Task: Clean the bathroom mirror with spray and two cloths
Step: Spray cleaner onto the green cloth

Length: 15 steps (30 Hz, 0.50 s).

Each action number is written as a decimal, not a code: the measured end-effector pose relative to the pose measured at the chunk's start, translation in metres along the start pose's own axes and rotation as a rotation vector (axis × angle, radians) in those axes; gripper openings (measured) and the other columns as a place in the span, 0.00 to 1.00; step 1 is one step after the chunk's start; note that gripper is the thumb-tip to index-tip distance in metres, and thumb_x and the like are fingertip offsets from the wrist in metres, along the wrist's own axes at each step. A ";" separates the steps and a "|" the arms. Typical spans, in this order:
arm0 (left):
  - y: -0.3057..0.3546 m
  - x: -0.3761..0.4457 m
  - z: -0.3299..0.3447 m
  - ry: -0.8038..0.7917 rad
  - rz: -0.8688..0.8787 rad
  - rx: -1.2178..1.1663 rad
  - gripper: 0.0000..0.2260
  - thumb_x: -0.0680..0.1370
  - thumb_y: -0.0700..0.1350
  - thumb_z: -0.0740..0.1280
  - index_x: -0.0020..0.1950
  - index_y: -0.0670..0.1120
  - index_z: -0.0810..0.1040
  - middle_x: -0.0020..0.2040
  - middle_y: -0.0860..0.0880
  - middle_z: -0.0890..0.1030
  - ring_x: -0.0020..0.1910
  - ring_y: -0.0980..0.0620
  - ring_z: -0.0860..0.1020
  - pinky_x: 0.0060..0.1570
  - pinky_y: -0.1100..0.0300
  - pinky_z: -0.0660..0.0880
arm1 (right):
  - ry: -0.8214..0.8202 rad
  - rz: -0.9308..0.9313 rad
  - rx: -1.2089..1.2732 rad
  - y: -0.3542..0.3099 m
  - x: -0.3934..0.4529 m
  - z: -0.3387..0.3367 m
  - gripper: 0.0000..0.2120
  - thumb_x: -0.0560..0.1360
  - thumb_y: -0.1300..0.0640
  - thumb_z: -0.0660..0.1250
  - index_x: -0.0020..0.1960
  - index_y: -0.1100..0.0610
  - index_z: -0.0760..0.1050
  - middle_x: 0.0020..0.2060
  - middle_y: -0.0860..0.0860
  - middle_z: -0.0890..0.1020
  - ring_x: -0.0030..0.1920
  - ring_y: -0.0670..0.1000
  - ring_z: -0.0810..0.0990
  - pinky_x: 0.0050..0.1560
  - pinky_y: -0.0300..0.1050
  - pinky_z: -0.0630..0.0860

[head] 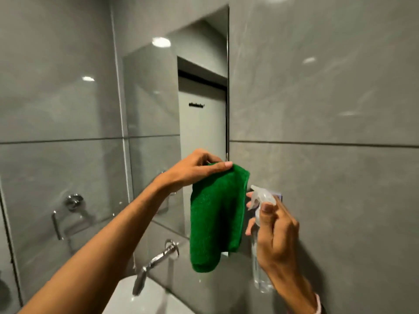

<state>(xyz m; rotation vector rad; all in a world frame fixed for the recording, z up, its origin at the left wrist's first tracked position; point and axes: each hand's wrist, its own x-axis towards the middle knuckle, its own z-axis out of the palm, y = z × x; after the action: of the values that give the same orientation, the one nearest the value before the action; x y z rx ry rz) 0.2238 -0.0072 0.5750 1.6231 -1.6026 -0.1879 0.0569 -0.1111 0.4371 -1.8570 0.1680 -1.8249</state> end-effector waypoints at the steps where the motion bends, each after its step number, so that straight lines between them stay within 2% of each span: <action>1: 0.005 0.002 -0.007 0.001 0.022 0.022 0.16 0.82 0.53 0.67 0.45 0.44 0.87 0.37 0.45 0.86 0.34 0.54 0.82 0.34 0.63 0.75 | 0.008 -0.034 -0.017 -0.004 0.007 0.004 0.27 0.85 0.36 0.47 0.51 0.49 0.81 0.36 0.45 0.81 0.37 0.39 0.80 0.43 0.34 0.77; 2: 0.008 0.004 -0.013 -0.002 0.037 0.029 0.17 0.82 0.53 0.66 0.47 0.42 0.87 0.39 0.41 0.86 0.35 0.52 0.82 0.35 0.60 0.75 | -0.001 -0.041 -0.026 -0.008 0.012 0.007 0.31 0.85 0.35 0.47 0.49 0.52 0.82 0.34 0.44 0.79 0.36 0.36 0.79 0.42 0.29 0.74; 5: 0.012 0.004 -0.025 -0.003 0.069 -0.001 0.16 0.82 0.52 0.66 0.50 0.40 0.86 0.42 0.39 0.87 0.37 0.48 0.83 0.38 0.59 0.78 | -0.077 0.006 -0.044 -0.020 0.018 0.012 0.41 0.81 0.28 0.44 0.43 0.57 0.85 0.27 0.39 0.75 0.30 0.35 0.77 0.34 0.33 0.75; 7: 0.010 0.003 -0.028 -0.005 0.072 -0.017 0.17 0.82 0.51 0.66 0.52 0.39 0.86 0.46 0.34 0.86 0.40 0.44 0.84 0.42 0.53 0.78 | -0.066 -0.017 -0.079 -0.023 0.015 0.013 0.41 0.82 0.30 0.44 0.49 0.58 0.86 0.29 0.38 0.75 0.30 0.32 0.76 0.35 0.24 0.70; 9: 0.006 0.001 -0.029 -0.012 0.078 -0.027 0.16 0.82 0.51 0.66 0.52 0.40 0.86 0.46 0.34 0.86 0.40 0.45 0.84 0.40 0.55 0.77 | -0.072 -0.048 -0.119 -0.026 0.011 0.012 0.41 0.83 0.31 0.43 0.51 0.58 0.86 0.31 0.38 0.73 0.32 0.31 0.75 0.36 0.22 0.70; 10: 0.005 -0.001 -0.029 -0.017 0.077 -0.031 0.16 0.82 0.51 0.66 0.52 0.40 0.87 0.44 0.36 0.87 0.39 0.48 0.84 0.38 0.58 0.78 | -0.096 -0.057 -0.138 -0.027 0.007 0.012 0.41 0.83 0.30 0.43 0.48 0.58 0.85 0.30 0.37 0.72 0.32 0.32 0.75 0.35 0.26 0.74; 12: 0.003 -0.003 -0.028 -0.017 0.071 -0.032 0.15 0.82 0.51 0.66 0.51 0.41 0.87 0.42 0.39 0.87 0.37 0.50 0.84 0.35 0.64 0.77 | -0.146 -0.036 -0.163 -0.028 0.000 0.010 0.42 0.81 0.29 0.42 0.45 0.57 0.84 0.28 0.36 0.71 0.30 0.39 0.78 0.32 0.47 0.81; 13: 0.003 -0.003 -0.027 -0.012 0.069 -0.032 0.16 0.82 0.51 0.66 0.51 0.40 0.87 0.43 0.38 0.87 0.37 0.50 0.84 0.34 0.64 0.78 | -0.156 -0.040 -0.172 -0.028 -0.003 0.008 0.42 0.82 0.29 0.42 0.45 0.58 0.84 0.28 0.37 0.71 0.29 0.45 0.79 0.30 0.52 0.80; 15: 0.001 -0.007 -0.025 -0.009 0.063 -0.047 0.16 0.82 0.51 0.66 0.52 0.40 0.86 0.44 0.39 0.87 0.38 0.49 0.85 0.36 0.63 0.79 | -0.160 -0.075 -0.196 -0.030 -0.013 0.004 0.40 0.83 0.32 0.43 0.46 0.59 0.84 0.29 0.39 0.70 0.28 0.49 0.78 0.30 0.53 0.78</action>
<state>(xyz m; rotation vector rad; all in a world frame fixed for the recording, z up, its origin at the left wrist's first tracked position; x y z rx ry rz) 0.2374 0.0100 0.5888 1.5362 -1.6413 -0.1987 0.0514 -0.0789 0.4386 -2.1626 0.2294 -1.7521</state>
